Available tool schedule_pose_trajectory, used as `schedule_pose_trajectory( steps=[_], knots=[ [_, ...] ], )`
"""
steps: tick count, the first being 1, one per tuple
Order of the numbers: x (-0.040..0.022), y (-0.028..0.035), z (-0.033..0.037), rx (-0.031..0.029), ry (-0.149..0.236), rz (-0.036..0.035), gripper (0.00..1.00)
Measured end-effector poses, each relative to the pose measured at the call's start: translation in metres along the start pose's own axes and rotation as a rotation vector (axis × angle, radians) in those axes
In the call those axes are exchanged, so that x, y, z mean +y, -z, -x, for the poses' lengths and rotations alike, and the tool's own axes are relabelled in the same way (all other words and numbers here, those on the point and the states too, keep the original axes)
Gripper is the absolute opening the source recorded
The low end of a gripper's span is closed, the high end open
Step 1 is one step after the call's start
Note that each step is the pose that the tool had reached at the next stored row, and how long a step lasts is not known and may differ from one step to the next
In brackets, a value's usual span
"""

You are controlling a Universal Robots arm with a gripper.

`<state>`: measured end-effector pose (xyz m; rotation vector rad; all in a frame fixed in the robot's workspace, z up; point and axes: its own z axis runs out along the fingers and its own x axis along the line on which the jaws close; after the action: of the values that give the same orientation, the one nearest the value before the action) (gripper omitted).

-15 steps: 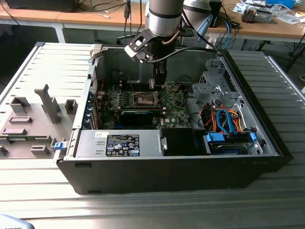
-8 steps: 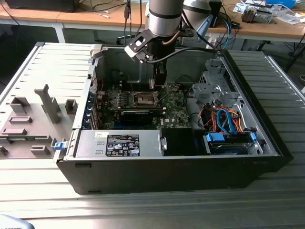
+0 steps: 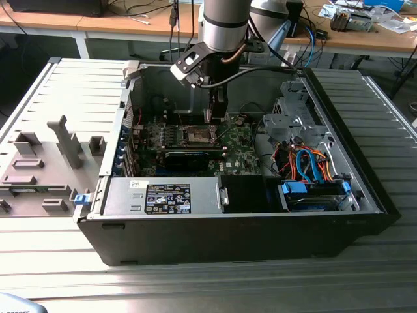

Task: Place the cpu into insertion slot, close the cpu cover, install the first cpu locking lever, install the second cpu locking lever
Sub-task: 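Place the cpu into insertion slot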

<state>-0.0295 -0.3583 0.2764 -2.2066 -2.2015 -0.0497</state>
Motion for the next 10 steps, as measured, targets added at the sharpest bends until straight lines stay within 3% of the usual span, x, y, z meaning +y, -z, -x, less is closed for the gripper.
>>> schedule_pose_trajectory(
  steps=[10],
  knots=[
    [0.0000, -0.0018, 0.0001, -0.0001, 0.000, 0.0000, 0.55]
  ],
)
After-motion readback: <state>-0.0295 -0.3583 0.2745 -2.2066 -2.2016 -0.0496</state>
